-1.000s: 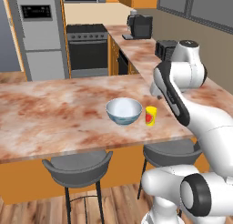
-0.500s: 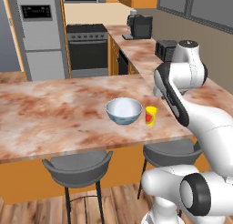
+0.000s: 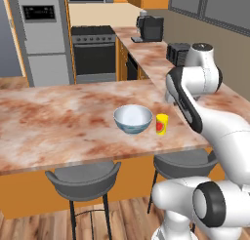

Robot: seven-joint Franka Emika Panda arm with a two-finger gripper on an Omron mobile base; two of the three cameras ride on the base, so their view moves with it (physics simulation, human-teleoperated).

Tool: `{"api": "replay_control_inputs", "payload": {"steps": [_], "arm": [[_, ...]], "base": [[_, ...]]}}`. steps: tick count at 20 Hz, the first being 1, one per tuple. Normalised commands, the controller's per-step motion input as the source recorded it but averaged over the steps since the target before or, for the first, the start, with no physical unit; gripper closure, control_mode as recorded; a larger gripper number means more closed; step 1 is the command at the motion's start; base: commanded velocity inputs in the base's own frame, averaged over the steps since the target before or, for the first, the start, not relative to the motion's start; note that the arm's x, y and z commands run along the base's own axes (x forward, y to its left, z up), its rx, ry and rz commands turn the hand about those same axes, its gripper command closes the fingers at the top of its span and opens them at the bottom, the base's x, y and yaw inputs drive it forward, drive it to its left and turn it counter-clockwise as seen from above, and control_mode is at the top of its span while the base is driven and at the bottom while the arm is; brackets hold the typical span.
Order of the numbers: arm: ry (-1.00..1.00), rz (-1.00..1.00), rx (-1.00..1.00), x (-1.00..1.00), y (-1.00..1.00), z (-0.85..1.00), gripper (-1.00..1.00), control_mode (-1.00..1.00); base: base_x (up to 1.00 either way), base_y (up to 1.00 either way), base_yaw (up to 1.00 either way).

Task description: Place the cup inside the bowl on the dining table and move the bowl to any counter.

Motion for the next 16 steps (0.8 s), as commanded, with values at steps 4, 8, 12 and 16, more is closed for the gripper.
{"api": "replay_control_inputs", "payload": {"steps": [4,8,12,16], "arm": [[0.0,0.01,0.0,0.29,-0.07,0.0,-1.0,-1.0],[0.0,0.02,0.01,0.28,-0.11,0.0,-1.0,-1.0],[0.0,0.03,0.01,0.29,-0.1,0.0,-1.0,-1.0],[0.0,0.03,0.02,0.26,-0.15,0.0,-1.0,-1.0]], "base": [[0.0,0.0,0.0],[0.0,0.0,0.0],[0.0,0.0,0.0],[0.0,0.0,0.0]]}}
